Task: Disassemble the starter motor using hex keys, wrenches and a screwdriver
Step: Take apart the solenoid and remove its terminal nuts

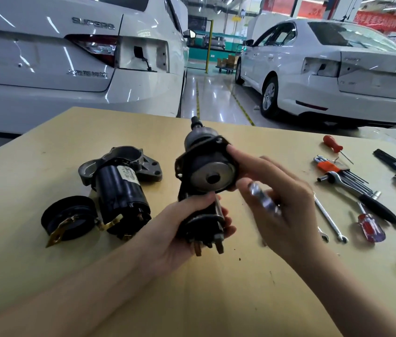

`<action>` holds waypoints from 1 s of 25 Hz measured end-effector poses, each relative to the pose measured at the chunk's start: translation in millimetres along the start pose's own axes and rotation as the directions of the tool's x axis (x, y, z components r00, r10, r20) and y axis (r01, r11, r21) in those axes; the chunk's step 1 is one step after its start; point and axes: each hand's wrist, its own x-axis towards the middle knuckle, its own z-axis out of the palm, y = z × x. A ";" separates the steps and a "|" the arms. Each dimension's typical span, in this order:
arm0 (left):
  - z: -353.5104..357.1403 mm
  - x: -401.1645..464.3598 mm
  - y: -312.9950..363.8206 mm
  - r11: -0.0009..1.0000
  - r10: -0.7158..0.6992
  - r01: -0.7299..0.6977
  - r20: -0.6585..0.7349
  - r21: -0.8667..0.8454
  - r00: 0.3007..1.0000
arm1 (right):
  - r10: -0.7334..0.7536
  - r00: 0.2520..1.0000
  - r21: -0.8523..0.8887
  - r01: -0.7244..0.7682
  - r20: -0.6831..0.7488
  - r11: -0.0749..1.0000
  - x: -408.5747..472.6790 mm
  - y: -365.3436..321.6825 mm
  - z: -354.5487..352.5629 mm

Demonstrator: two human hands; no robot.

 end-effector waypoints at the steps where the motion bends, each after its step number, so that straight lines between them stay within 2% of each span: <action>1: -0.7 1.0 1.3 0.996 -0.044 0.044 0.001 -0.077 0.999 | 0.103 0.995 0.059 -0.103 0.001 0.993 1.0 -0.5 1.5; 4: -1.4 -1.4 6.1 0.964 -0.139 0.140 0.021 -0.224 0.990 | 0.390 0.921 0.079 -0.388 -0.010 0.918 5.6 4.8 -1.7; 7: -1.3 -4.4 10.2 0.938 -0.218 0.217 0.024 -0.270 0.976 | 0.546 0.801 0.173 -0.591 0.246 0.788 8.1 13.0 -17.0; 9: -1.6 -3.8 9.3 0.892 -0.284 0.287 0.060 -0.350 0.957 | 0.553 0.732 0.224 -0.662 0.398 0.715 5.9 15.5 -22.9; 15: -5.1 -0.2 6.9 0.939 -0.226 0.221 0.009 -0.262 0.974 | 0.370 0.726 0.156 -0.545 0.580 0.824 5.3 8.4 -26.3; 21: -13.0 6.4 6.9 0.930 -0.229 0.238 0.064 -0.280 0.971 | 0.424 0.774 -0.088 -0.437 0.470 0.895 5.3 -2.2 -25.7; 25: -15.7 9.6 4.3 0.940 -0.219 0.232 0.080 -0.250 0.972 | 0.466 0.738 -0.119 -0.473 0.487 0.873 4.5 -8.7 -19.5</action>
